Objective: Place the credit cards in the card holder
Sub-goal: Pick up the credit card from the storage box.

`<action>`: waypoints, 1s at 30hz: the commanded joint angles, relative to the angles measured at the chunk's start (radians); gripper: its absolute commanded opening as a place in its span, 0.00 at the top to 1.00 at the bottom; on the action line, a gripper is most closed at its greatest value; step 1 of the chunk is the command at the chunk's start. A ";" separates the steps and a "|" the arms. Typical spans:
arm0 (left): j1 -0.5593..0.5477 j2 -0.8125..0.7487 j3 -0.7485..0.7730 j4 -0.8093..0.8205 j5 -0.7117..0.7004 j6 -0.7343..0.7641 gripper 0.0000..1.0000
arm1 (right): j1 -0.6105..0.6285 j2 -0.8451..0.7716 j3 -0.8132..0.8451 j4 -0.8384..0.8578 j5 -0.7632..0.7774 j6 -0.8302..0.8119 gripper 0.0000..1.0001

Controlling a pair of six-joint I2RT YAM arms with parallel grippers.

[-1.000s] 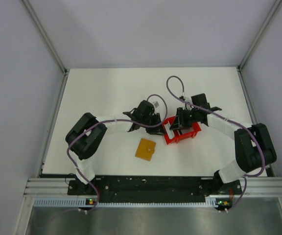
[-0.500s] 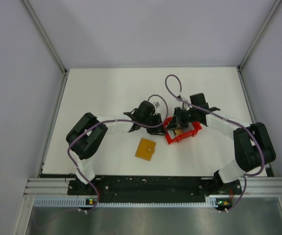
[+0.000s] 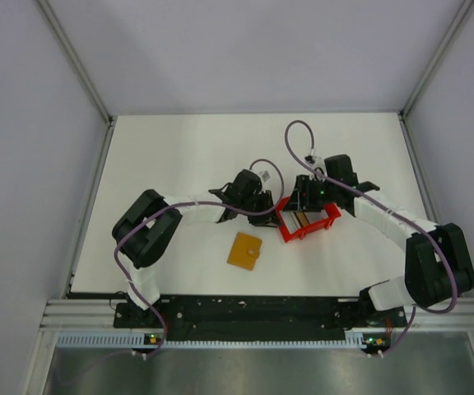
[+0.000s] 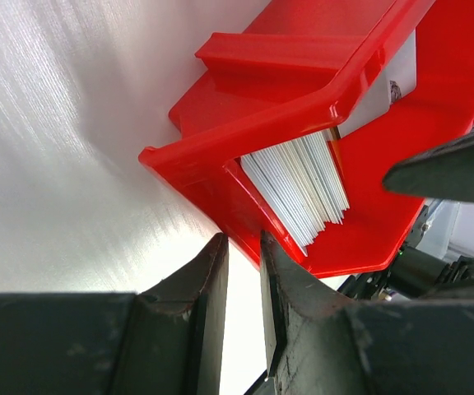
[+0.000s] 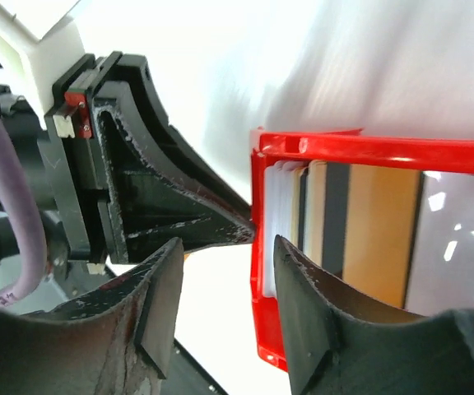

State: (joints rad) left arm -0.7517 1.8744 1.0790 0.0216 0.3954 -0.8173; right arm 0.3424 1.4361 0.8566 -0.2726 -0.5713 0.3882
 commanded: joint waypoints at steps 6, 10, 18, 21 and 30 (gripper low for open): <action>-0.003 -0.004 0.030 0.049 -0.006 -0.003 0.73 | -0.008 0.090 0.074 -0.103 0.168 -0.098 0.44; -0.002 -0.004 0.032 0.049 -0.004 -0.002 0.73 | -0.008 0.135 0.074 -0.109 0.189 -0.124 0.41; -0.001 0.000 0.036 0.054 -0.001 -0.003 0.73 | -0.008 0.179 0.068 -0.103 0.024 -0.132 0.46; -0.001 0.003 0.036 0.052 -0.001 -0.003 0.73 | -0.010 0.124 0.032 -0.051 -0.007 -0.086 0.48; -0.001 0.005 0.038 0.049 0.000 -0.003 0.73 | -0.010 0.093 0.027 -0.054 -0.025 -0.072 0.58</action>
State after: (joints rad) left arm -0.7513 1.8744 1.0790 0.0216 0.3954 -0.8173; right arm 0.3305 1.5700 0.8906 -0.3447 -0.5301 0.2958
